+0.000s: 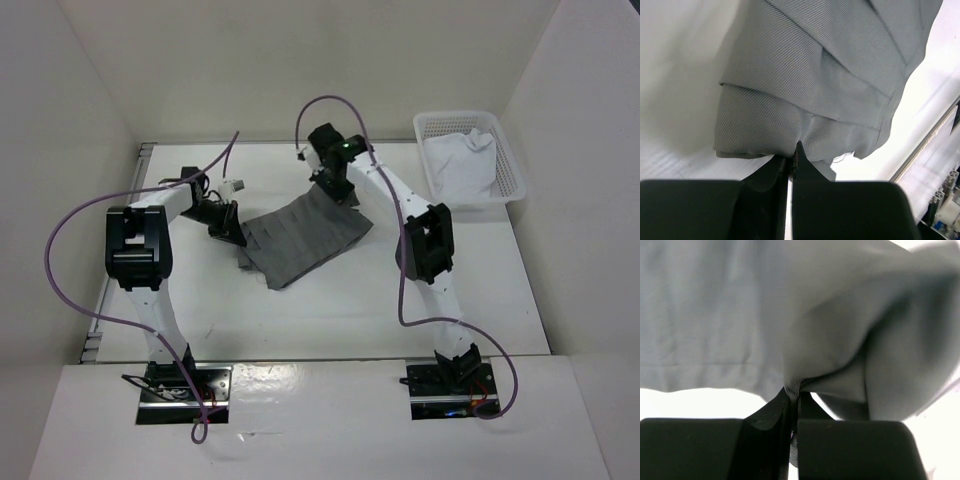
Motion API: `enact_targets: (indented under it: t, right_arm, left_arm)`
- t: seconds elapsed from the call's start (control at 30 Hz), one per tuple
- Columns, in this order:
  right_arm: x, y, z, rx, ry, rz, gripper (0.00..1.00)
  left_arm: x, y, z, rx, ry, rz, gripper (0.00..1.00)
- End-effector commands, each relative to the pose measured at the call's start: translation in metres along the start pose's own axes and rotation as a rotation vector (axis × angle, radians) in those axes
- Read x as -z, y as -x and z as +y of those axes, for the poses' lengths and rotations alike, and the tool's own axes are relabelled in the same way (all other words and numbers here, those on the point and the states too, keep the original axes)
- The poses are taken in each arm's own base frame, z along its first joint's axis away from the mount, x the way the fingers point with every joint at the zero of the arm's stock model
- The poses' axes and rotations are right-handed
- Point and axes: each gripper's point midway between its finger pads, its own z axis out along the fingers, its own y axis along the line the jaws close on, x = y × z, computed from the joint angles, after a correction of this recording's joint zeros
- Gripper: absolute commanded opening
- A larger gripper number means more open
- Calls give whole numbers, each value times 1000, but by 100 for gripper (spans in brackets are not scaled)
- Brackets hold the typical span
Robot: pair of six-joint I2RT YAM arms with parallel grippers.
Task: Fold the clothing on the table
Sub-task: Fold the skirt
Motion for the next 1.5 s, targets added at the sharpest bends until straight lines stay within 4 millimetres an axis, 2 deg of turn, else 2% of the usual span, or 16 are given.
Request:
enact_targets:
  t: [0.0,0.07,0.2,0.33,0.47,0.6,0.87,0.97,1.07,1.13,1.17,1.23,1.3,1.33,1.43,1.47]
  right_arm:
    - [41,17,30,90,-154,-51,2]
    - [45,21,46,122,-192,-63,2]
    - [48,29,94,196,-152,-87,0]
    - [54,48,118,204,-40,-150,0]
    - [49,53,141,203,82,-159,0]
    - [41,55,165,229,150,-155,0]
    - [34,46,245,340,295,-133,0]
    - [34,42,267,362,333,-125,0]
    - [29,36,278,374,357,-105,0]
    - [24,31,280,377,368,-84,9]
    - [25,30,281,377,377,-84,40]
    - [25,28,281,377,377,-75,77]
    - [34,33,277,386,367,-97,96]
    - [37,35,275,385,356,-106,99]
    - [56,43,265,390,325,-148,99]
    - [71,49,259,395,311,-183,99]
  left_arm:
    - [1,16,-18,-5,-39,-32,0]
    - [-2,18,-21,-20,-41,-33,0]
    - [-10,11,-26,-28,-50,-10,0]
    - [-17,4,-29,-34,-49,11,0]
    - [-22,1,-30,-36,-54,24,0]
    - [-29,-3,-31,-22,-60,44,0]
    - [-33,-5,-32,-24,-65,58,0]
    - [-33,-5,-34,-23,-74,56,0]
    - [-33,-5,-34,-23,-74,56,0]
    - [-33,-5,-34,-23,-74,56,0]
    - [-33,-5,-34,-23,-74,56,0]
    - [-34,-8,-33,-17,-75,62,0]
    - [-34,-8,-33,-17,-75,62,0]
    - [-34,-8,-33,-17,-75,62,0]
    - [-34,-9,-32,-17,-66,64,3]
    - [-33,-5,-32,-23,-65,58,6]
